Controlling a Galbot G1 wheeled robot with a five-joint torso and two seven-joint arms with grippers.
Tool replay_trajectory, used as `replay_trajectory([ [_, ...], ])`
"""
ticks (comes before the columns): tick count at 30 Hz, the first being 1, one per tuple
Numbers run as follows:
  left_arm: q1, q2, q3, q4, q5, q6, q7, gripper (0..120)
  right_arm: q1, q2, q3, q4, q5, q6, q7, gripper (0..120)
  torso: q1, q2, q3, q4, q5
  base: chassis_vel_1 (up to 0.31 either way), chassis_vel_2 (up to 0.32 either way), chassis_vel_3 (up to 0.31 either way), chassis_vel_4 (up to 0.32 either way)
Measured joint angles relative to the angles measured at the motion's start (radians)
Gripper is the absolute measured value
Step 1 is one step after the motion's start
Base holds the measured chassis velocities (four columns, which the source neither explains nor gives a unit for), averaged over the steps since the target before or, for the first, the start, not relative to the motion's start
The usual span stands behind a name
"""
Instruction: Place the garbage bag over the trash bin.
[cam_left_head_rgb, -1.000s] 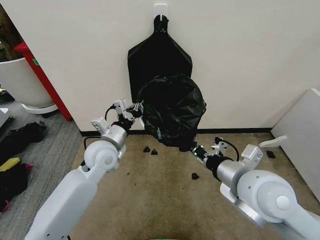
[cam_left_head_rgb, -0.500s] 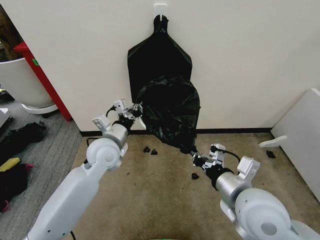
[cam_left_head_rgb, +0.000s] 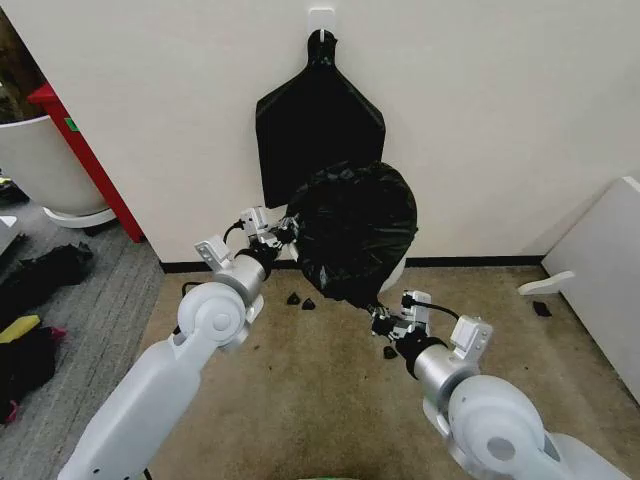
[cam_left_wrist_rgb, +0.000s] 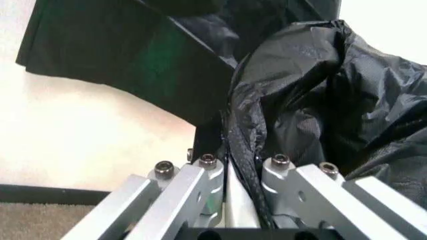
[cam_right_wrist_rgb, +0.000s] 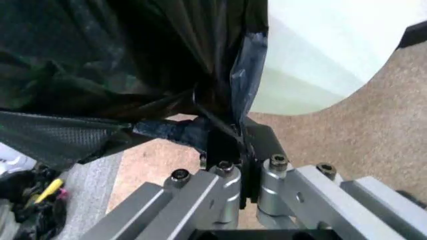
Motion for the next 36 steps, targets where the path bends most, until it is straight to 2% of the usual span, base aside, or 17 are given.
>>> replay_trajectory([
  [10, -0.004, 0.0, -0.015, -0.023, -0.069, 0.011, -0.026, 4, -0.025, -0.025, 0.01, -0.017, -0.087, 0.005, 0.001, 0, 0.0, 0.0, 0.0, -0.0001, 0.0001, 0.0, 0.0, 0.0, 0.0],
  [20, -0.001, 0.006, -0.024, -0.027, -0.086, 0.018, -0.026, 4, -0.032, -0.032, 0.022, -0.02, -0.108, 0.003, 0.003, 1, 0.0, 0.0, 0.0, 0.0, 0.0001, 0.0, 0.0, 0.0, 0.0],
  [27, -0.002, 0.005, -0.029, -0.004, -0.062, 0.019, -0.023, 4, -0.09, -0.056, 0.025, 0.034, -0.15, -0.009, 0.005, 24, 0.0, 0.0, 0.0, -0.0001, 0.0, 0.0, 0.0, 0.0, 0.0],
  [31, -0.007, 0.009, -0.031, 0.018, -0.052, 0.03, -0.032, 4, -0.135, -0.066, 0.032, 0.064, -0.182, -0.015, 0.005, 43, 0.0, 0.0, 0.0, -0.0001, 0.0, 0.0, 0.0, 0.0, 0.0],
  [34, -0.009, 0.01, -0.031, 0.026, -0.045, 0.036, -0.039, 4, -0.156, -0.07, 0.036, 0.076, -0.197, -0.015, 0.01, 49, 0.0, 0.0, 0.0, 0.0, 0.0, 0.0, 0.0, 0.0, 0.0],
  [36, -0.012, 0.011, -0.029, 0.035, -0.037, 0.049, -0.047, 4, -0.184, -0.076, 0.045, 0.09, -0.222, -0.015, 0.012, 59, 0.0, 0.0, 0.0, 0.0, -0.0001, 0.0, 0.0, 0.0, 0.0],
])
